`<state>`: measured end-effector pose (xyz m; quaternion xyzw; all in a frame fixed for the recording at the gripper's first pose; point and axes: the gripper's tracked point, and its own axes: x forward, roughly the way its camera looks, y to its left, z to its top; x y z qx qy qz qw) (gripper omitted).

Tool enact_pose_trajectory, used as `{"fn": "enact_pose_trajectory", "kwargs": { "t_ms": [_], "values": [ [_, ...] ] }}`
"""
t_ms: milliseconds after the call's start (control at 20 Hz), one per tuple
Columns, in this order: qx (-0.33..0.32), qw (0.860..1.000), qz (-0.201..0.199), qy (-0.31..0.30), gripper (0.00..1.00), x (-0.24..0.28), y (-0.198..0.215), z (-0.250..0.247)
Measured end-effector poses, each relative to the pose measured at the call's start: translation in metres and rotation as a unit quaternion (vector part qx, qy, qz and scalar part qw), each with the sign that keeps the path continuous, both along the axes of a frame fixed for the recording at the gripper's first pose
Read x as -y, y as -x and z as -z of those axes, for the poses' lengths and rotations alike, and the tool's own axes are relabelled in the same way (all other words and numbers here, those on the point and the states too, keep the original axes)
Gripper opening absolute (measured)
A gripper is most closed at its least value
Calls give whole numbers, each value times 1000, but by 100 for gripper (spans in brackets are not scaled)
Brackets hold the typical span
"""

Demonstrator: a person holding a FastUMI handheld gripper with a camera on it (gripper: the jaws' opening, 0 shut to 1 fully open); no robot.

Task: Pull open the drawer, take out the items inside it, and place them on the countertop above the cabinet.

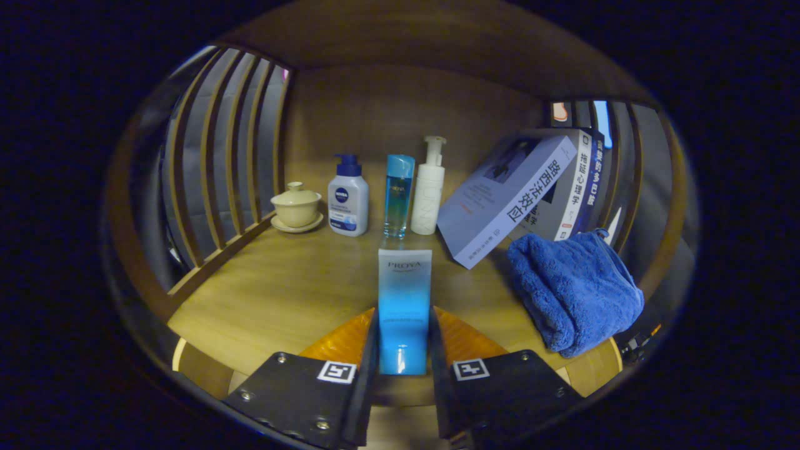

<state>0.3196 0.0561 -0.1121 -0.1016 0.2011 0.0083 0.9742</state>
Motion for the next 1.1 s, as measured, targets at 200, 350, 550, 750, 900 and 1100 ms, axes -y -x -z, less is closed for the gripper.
{"fn": "enact_pose_trajectory", "kwargs": {
  "t_ms": [200, 350, 550, 750, 900, 1100],
  "values": [
    [21, 1000, -2, -15, 60, -7, 4, -17],
    [33, 999, -7, -14, 100, -10, 26, -37],
    [55, 998, -19, 7, 98, -6, 53, -57],
    [67, 997, -34, 16, 98, 1, 99, -76],
    [74, 996, -49, -6, 98, 2, 140, -91],
    [80, 996, -45, -19, 98, 20, 194, -105]
  ]
}}
